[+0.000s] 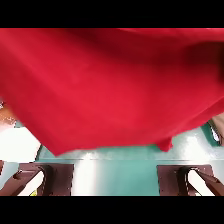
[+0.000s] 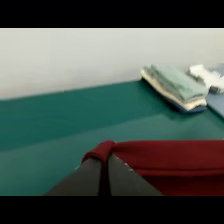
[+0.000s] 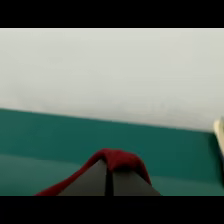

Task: Fold the shirts.

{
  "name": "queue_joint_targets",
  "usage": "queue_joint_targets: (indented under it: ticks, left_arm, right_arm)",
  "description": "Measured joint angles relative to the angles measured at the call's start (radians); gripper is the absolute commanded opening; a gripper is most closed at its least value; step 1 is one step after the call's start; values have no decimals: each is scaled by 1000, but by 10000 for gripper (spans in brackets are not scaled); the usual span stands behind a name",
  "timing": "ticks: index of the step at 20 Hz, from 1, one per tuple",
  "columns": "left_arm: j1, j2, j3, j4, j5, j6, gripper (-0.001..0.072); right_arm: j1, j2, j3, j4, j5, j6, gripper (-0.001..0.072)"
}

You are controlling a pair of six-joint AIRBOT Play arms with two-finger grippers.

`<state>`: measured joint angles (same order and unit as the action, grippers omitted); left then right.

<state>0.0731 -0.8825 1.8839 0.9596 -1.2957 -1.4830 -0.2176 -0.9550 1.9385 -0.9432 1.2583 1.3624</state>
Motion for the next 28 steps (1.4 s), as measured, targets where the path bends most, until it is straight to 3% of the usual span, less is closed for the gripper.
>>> queue_joint_targets:
  ticks: [4, 7, 12, 18, 22, 28]
  left_arm:
    - [1, -137, -300, 35, -23, -6, 28]
    - [0, -309, -418, 39, 34, 11, 29]
    - [-1, -537, -471, -57, 266, 116, 28]
    - [-3, -632, -483, -182, 542, 262, 28]
    - [-3, -646, -489, -184, 541, 348, 28]
    - [-3, -655, -588, -146, 441, 390, 28]
  right_arm:
    - [50, -200, -142, -29, 99, 57, 15]
    - [100, -370, -215, -64, 113, 74, 15]
    - [151, -624, -188, -97, -2, 85, 15]
    - [167, -806, -54, -103, -144, 42, 14]
    - [169, -835, -80, -124, -168, -4, 14]
    - [195, -749, -311, -283, -181, -24, 15]
